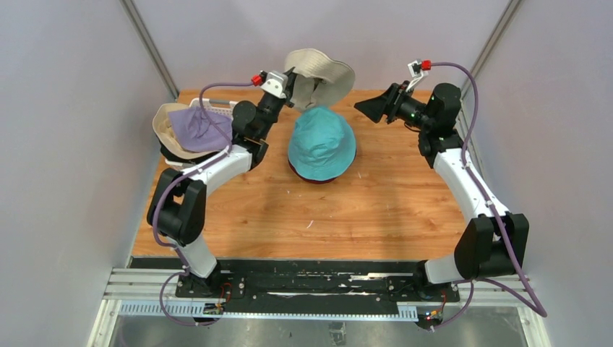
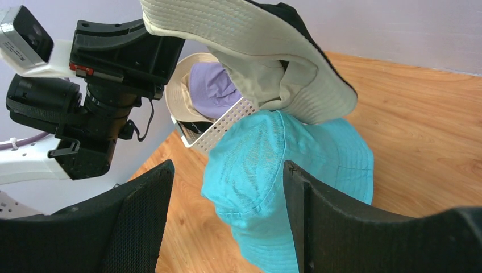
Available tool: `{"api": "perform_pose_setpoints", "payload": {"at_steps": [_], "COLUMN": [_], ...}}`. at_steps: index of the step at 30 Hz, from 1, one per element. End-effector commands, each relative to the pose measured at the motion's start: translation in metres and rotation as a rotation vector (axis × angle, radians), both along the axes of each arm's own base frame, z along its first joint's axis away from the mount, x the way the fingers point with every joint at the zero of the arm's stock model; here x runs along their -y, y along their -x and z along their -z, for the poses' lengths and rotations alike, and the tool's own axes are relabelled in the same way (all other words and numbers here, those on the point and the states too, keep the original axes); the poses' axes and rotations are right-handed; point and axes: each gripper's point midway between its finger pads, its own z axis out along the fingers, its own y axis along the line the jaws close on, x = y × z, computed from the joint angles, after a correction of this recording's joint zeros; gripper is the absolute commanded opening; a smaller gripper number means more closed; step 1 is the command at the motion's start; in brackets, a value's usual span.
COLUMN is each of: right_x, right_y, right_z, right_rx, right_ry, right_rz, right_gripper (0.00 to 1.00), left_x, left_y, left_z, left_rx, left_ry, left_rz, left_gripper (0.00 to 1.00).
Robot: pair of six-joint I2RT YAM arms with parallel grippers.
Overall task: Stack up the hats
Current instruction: Stack the hat on the hat.
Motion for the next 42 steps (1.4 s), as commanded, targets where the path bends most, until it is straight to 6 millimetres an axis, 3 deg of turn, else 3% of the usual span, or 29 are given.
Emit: {"api": "perform_pose_setpoints", "payload": {"at_steps": [1, 7, 12, 23, 30, 42], "right_x": [0.006, 0.010, 0.013, 0.013, 0.013, 0.014], "right_y": [0.004, 0.001, -0.001, -0.002, 0.003, 0.002], "right_z": [-0.009, -0.009, -0.007, -0.003, -0.009, -0.006], "right_rx": [0.035, 0.035, 0.031, 0.020, 0.032, 0.023], "right_ry": [-0.014, -0.016, -0.021, -0.025, -0.029, -0.027], "right_rz": [0.001, 0.015, 0.024, 0.028, 0.029, 0.032], "right_gripper": [0.70, 0.70, 0.70, 0.70, 0.70, 0.70], "left_x": [-0.007, -0.008, 0.000, 0.012, 0.016, 0.037], "left_y": [0.014, 0.040, 0.065, 0.117, 0.129, 0.137], "left_z": [-0.026, -0.014, 0.009, 0.034, 0.058, 0.085], "left_rx": [0.120, 0.120, 0.093, 0.052, -0.001, -0.050], "left_ry": [0.003, 0.001, -0.043, -0.106, -0.136, -0.225], "left_rz": [-0.059, -0.049, -0.044, -0.012, -0.001, 0.017], "left_gripper": [0.00, 0.00, 0.00, 0.00, 0.00, 0.11]}}
